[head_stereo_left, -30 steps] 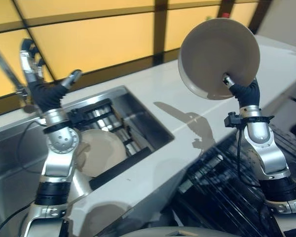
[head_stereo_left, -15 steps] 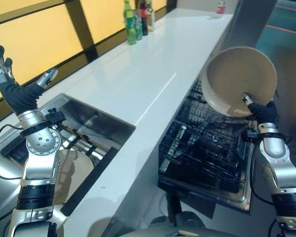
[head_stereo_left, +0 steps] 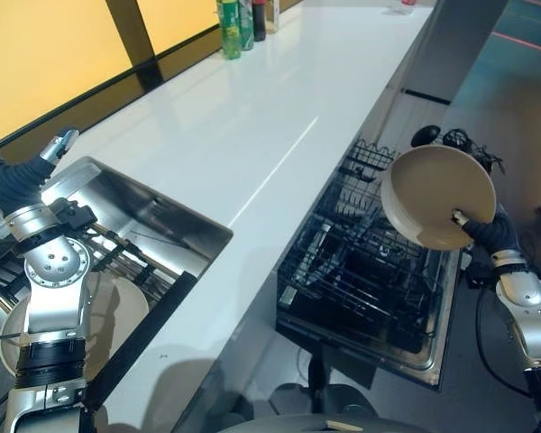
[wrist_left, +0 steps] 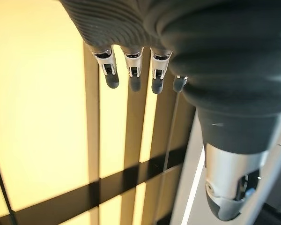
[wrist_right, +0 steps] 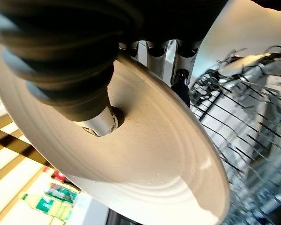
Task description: Pick up plates and place into dishwasher.
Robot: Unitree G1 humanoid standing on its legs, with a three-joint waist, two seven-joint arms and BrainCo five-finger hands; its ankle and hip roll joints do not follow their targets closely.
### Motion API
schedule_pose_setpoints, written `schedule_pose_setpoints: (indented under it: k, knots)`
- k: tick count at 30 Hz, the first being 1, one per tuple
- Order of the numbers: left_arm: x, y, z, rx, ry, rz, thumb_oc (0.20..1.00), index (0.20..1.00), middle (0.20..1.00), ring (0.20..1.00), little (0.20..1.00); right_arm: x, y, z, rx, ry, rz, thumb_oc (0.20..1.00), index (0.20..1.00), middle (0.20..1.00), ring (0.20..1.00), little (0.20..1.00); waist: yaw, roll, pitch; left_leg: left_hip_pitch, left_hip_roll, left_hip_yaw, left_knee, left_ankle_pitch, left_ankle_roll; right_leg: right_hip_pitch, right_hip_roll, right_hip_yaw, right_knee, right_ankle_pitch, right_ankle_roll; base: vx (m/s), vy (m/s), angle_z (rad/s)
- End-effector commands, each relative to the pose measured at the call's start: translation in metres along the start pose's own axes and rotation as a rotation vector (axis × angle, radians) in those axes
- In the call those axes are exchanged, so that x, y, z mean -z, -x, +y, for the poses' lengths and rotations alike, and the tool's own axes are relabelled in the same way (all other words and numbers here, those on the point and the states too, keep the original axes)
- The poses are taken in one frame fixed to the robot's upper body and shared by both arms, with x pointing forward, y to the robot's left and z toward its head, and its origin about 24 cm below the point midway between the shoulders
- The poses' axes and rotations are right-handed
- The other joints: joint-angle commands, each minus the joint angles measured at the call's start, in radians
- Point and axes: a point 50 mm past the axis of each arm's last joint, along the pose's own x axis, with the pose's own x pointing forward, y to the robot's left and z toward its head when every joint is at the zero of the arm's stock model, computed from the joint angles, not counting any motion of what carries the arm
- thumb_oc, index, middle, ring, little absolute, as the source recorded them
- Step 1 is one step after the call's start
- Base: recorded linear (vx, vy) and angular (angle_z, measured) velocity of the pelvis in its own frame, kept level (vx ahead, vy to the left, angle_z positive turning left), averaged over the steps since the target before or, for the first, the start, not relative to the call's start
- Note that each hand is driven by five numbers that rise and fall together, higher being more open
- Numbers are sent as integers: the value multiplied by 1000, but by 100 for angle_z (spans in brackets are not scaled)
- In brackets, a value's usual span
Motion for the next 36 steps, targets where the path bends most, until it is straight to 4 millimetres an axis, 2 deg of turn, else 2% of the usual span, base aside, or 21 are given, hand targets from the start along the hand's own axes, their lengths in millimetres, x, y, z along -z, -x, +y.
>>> schedule_pose_setpoints:
  k: [1,8,16,23,36]
  knots:
    - [-18,-18,0,78,-61,-124,1000,1000,1000,1000,1000,-15,-5,-6,-54,61,-64,200,200,200,200,200,1,-46,-43,-139,-27,-37,52,47,36,107,-134,13,93,-161,130,4,-75,9]
    - [-17,-14,3,89,-75,-118,1000,1000,1000,1000,1000,2,-3,3,-298,183,21,200,200,200,200,200,7,-51,-60,-112,-2,-34,0,69,16,128,-125,-1,41,-149,124,-11,-64,1]
    - [-15,-13,8,90,-88,-116,1000,1000,1000,1000,1000,6,-2,11,-517,360,74,200,200,200,200,200,13,-53,-71,-93,21,-21,-28,84,-2,139,-119,-12,18,-145,120,-8,-25,-1]
    - [-16,-13,9,95,-84,-129,1000,1000,1000,1000,1000,12,3,18,-593,439,94,200,200,200,200,200,9,-46,-64,-94,28,-23,-33,94,-5,133,-111,-14,40,-159,115,-6,1,1]
    - [-15,-10,6,105,-76,-125,1000,1000,1000,1000,1000,16,14,51,-745,474,93,200,200,200,200,200,10,-32,-62,-92,25,-28,-36,99,-3,138,-109,-19,62,-178,110,-1,0,0]
